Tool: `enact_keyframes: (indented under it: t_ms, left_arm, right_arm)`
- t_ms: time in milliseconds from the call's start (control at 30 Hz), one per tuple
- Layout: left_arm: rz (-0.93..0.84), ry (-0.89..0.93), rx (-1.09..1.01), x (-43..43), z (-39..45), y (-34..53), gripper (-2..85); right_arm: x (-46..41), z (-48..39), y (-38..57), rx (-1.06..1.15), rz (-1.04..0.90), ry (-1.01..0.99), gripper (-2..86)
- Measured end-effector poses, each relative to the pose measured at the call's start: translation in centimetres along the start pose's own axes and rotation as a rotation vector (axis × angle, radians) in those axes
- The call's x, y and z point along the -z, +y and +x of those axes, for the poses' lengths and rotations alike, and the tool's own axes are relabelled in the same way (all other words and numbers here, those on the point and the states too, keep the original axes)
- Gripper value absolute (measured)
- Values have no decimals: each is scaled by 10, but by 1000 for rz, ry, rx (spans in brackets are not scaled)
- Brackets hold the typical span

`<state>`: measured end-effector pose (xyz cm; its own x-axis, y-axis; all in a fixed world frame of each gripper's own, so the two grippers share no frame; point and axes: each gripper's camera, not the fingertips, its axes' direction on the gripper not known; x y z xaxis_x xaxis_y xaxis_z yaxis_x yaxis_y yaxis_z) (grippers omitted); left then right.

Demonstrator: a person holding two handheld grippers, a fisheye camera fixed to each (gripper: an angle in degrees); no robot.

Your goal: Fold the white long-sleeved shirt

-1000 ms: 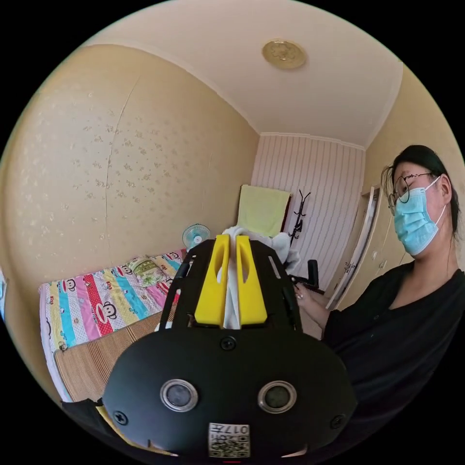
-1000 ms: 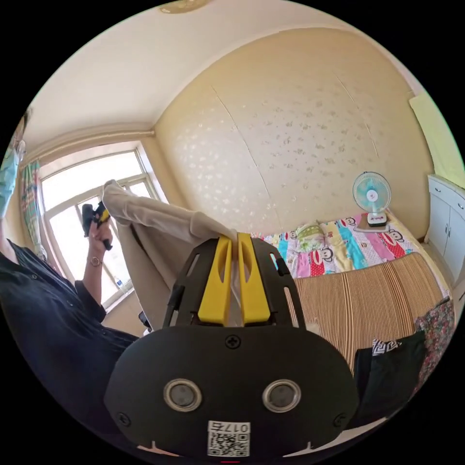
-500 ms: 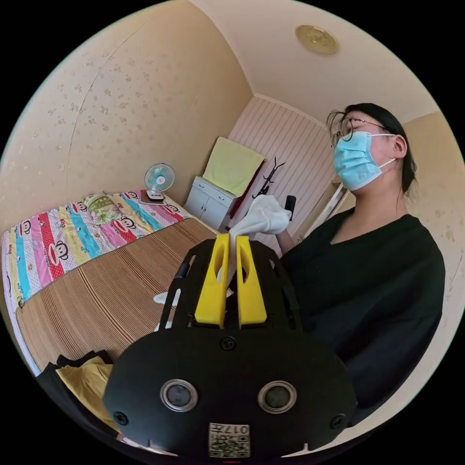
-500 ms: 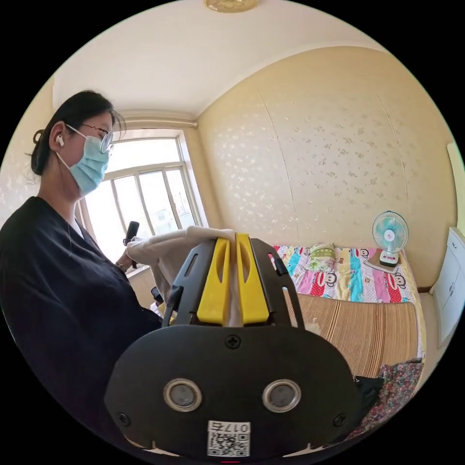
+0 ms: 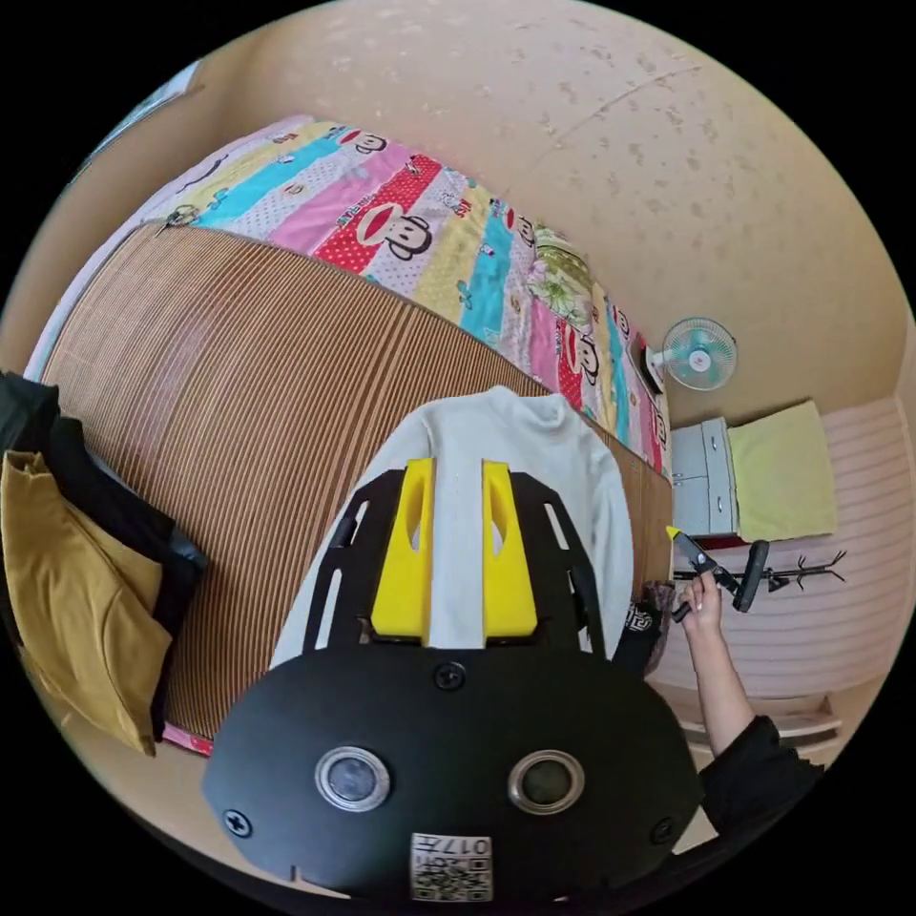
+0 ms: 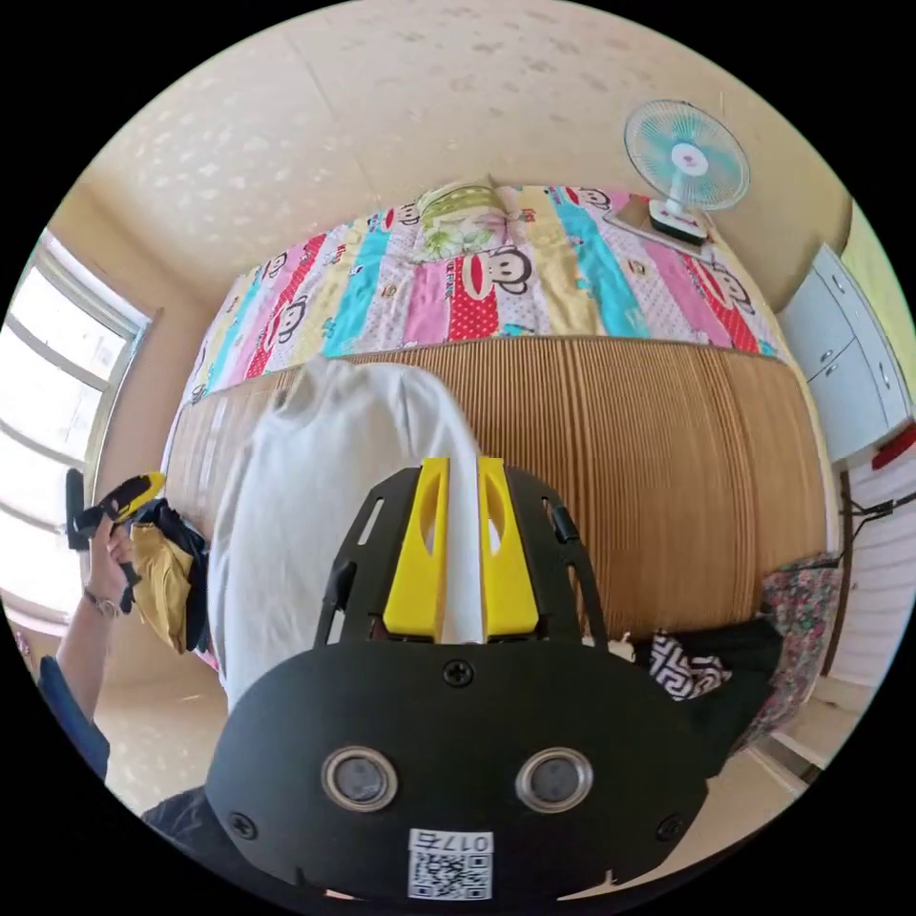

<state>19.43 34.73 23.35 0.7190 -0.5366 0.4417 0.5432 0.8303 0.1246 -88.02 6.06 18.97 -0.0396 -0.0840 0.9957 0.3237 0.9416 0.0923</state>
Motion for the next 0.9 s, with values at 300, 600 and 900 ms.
enact_keyframes:
  t_ms: [300, 600, 900]
  left_arm:
    - [-65, -280, 57, -36, -71, 106, 107]
    - [-88, -683, 41, -12, -128, 23, 83]
    - [69, -87, -21, 34, -115, 57, 106]
  right_arm:
    - [-115, -20, 156, 165, -307, 24, 28]
    - [-106, -11, 191, 206, -294, 77, 36]
    - [-66, 8, 199, 140, -272, 74, 40]
